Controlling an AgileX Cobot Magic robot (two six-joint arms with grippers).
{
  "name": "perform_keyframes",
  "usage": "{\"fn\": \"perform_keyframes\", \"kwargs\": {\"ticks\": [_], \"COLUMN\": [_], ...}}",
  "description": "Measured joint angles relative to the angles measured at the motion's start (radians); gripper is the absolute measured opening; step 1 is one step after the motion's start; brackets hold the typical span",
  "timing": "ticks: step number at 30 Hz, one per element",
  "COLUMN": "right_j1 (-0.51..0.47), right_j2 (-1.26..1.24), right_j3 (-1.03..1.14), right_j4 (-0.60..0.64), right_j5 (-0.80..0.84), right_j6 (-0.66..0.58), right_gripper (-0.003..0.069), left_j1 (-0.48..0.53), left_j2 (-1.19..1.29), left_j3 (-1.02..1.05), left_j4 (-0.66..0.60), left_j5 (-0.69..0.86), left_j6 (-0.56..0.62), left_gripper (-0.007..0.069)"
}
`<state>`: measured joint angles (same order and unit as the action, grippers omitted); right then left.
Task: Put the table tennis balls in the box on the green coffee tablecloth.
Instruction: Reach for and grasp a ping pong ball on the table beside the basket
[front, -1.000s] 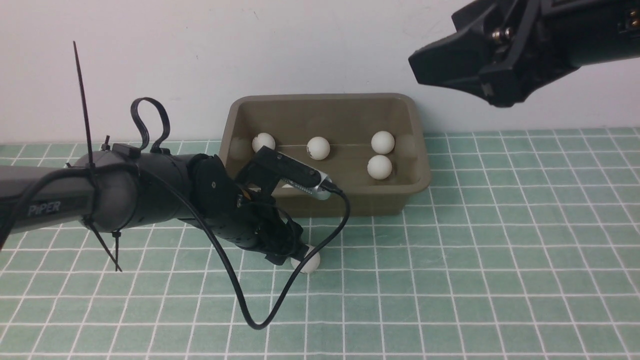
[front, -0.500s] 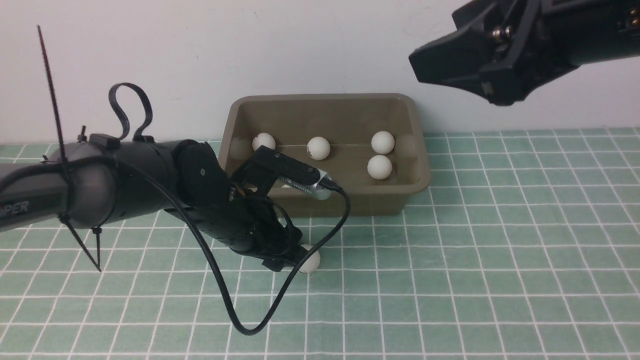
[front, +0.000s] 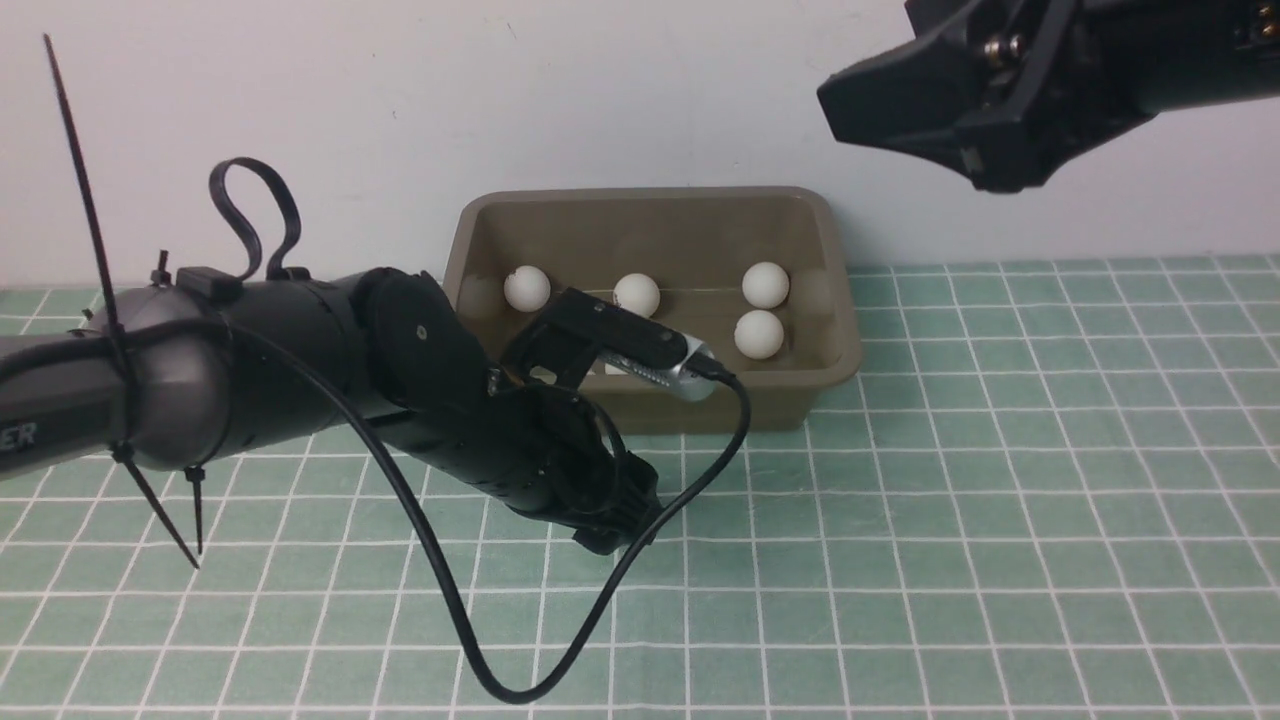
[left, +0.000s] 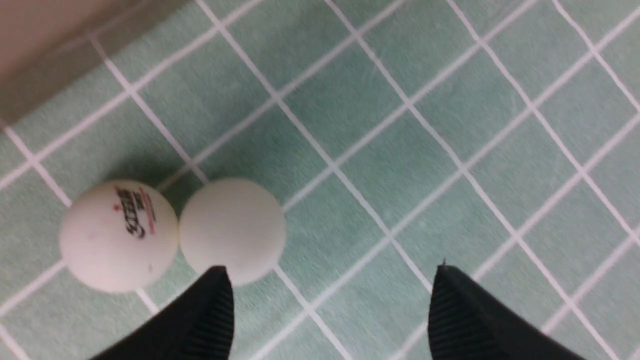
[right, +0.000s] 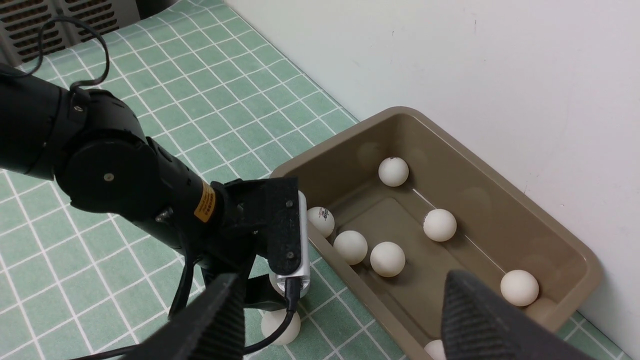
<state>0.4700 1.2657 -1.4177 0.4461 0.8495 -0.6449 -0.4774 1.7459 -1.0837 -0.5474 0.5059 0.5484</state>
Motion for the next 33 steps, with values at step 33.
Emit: {"fn": "perform_keyframes", "kwargs": {"ticks": [33], "right_j1": [0.000], "right_j2": [0.000], "right_j3": [0.000], "right_j4": [0.004], "right_j5": [-0.002], "right_j6": [0.000], "right_gripper": [0.0482], "left_j1": [-0.003], "left_j2": [0.131], "left_j3": [-0.005], "left_j4": [-0.005], "left_j5": [-0.136], "left_j6": [0.028], "left_gripper": [0.0469]}}
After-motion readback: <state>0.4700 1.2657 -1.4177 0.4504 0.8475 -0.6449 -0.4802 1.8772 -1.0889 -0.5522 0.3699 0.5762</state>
